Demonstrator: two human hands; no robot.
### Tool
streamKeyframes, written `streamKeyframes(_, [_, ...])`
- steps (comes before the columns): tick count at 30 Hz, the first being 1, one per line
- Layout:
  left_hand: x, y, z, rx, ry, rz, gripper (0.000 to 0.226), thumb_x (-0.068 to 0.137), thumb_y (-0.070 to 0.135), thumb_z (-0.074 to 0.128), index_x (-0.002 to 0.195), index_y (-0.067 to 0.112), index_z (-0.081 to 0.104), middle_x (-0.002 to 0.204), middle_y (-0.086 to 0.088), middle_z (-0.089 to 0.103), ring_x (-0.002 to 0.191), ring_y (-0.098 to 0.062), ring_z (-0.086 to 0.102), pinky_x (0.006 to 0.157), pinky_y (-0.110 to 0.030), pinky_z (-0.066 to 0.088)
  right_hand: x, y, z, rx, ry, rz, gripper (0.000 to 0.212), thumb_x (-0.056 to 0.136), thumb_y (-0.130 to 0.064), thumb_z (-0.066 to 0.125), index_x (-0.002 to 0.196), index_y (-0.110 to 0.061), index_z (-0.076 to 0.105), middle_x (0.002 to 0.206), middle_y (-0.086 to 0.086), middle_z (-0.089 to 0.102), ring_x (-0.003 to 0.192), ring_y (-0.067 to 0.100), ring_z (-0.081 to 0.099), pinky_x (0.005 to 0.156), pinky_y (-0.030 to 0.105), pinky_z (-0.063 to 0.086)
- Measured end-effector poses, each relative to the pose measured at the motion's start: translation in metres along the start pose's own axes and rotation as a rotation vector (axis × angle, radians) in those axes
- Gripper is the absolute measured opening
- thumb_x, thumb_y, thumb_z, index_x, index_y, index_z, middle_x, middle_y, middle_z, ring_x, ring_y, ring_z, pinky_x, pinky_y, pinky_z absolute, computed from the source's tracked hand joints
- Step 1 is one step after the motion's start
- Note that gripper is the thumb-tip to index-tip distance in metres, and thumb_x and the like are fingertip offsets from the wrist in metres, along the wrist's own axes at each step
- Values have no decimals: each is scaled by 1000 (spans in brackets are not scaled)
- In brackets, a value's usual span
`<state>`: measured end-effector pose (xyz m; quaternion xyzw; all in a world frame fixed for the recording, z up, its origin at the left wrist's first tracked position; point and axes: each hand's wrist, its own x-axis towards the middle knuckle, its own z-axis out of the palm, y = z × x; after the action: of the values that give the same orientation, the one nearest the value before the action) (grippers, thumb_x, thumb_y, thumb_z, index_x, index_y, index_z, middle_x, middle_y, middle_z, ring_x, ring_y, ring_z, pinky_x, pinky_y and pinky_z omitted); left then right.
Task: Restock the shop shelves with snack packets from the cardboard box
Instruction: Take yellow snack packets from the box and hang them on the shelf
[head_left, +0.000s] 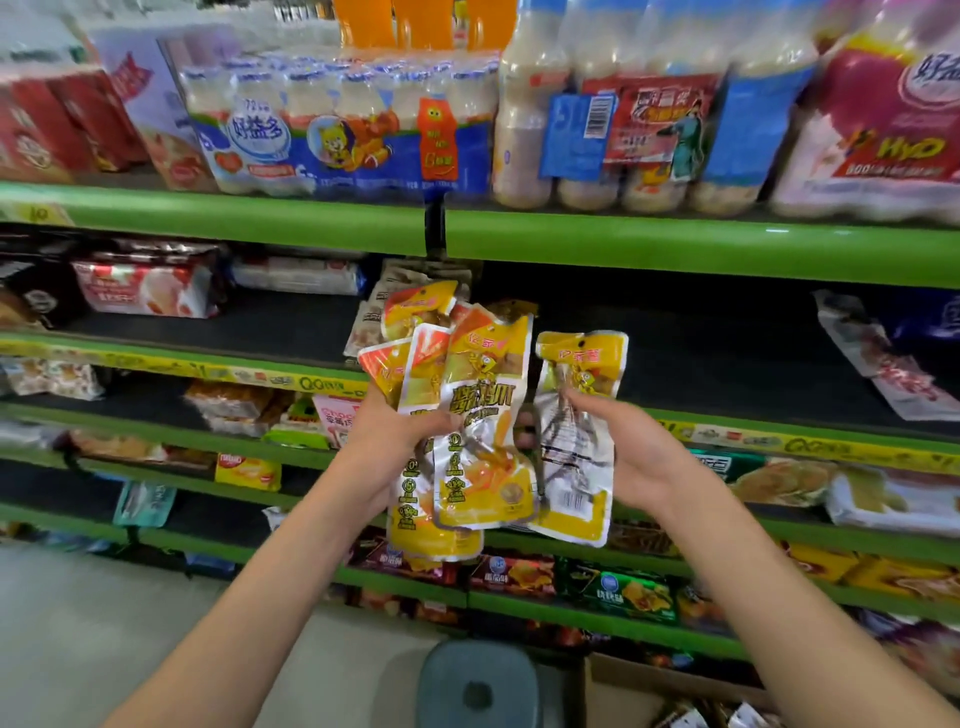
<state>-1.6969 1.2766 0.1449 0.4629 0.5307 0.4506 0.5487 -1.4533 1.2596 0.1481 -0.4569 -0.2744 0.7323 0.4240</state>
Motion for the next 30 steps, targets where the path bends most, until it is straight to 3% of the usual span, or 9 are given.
streamKeyframes(3, [1,5,-10,13,5,-11,75,49,22,90,116,28,56,106,4,76,99,-22,73,95,-53,52,5,-3,2,6,-38,-37,39,91,-33,58,110,-3,73,115,21,69,87,28,69,76,39,56])
streamKeyframes(5, [2,8,-14,29,0,-21,76,49,22,90,117,27,56,107,3,75,101,-23,72,97,-54,51,5,-3,8,25,-53,-39,42,81,-44,66,101,-8,75,100,18,69,74,27,67,69,36,56])
streamKeyframes(9, [10,9,-21,16,-8,-32,82,47,24,91,121,26,56,111,2,75,103,-25,71,96,-54,51,7,-2,15,77,-48,-9,69,72,-76,63,93,-11,76,77,14,65,66,28,60,70,45,57])
streamKeyframes(12, [15,9,-26,4,-14,-42,83,45,25,91,120,25,55,109,3,75,101,-24,72,95,-53,52,12,-9,20,126,-130,58,85,62,-87,56,86,-6,65,66,11,59,51,24,54,51,30,51])
streamKeyframes(14, [19,8,-30,5,-31,-36,78,51,19,90,120,24,56,108,2,76,100,-24,73,94,-54,53,19,-12,23,132,-127,86,84,63,-87,47,86,-7,57,62,10,55,41,20,49,39,22,42])
streamKeyframes(17, [25,7,-35,-20,-61,-38,77,56,13,88,125,20,55,111,-2,75,102,-28,72,93,-58,53,34,-12,27,110,-57,69,54,85,-67,46,89,-14,55,69,8,53,40,14,44,37,17,33])
streamKeyframes(20, [31,6,-40,-37,-84,-36,77,58,11,86,128,20,54,111,-2,75,100,-28,73,89,-53,56,39,-9,29,97,-32,-4,24,85,-29,57,99,-9,56,74,9,61,48,13,49,37,17,34])
streamKeyframes(25, [42,5,-44,-64,-95,-28,69,69,-1,82,128,19,53,109,-2,76,97,-26,74,82,-46,59,39,-9,31,69,157,-141,12,93,-14,59,104,-10,64,70,4,69,53,13,64,40,20,45])
streamKeyframes(30, [52,6,-46,-86,-73,-21,69,71,0,82,130,19,50,114,-6,74,99,-28,73,87,-53,57,44,-26,24,170,341,-395,36,87,2,66,119,-13,57,90,9,75,64,16,71,53,31,55])
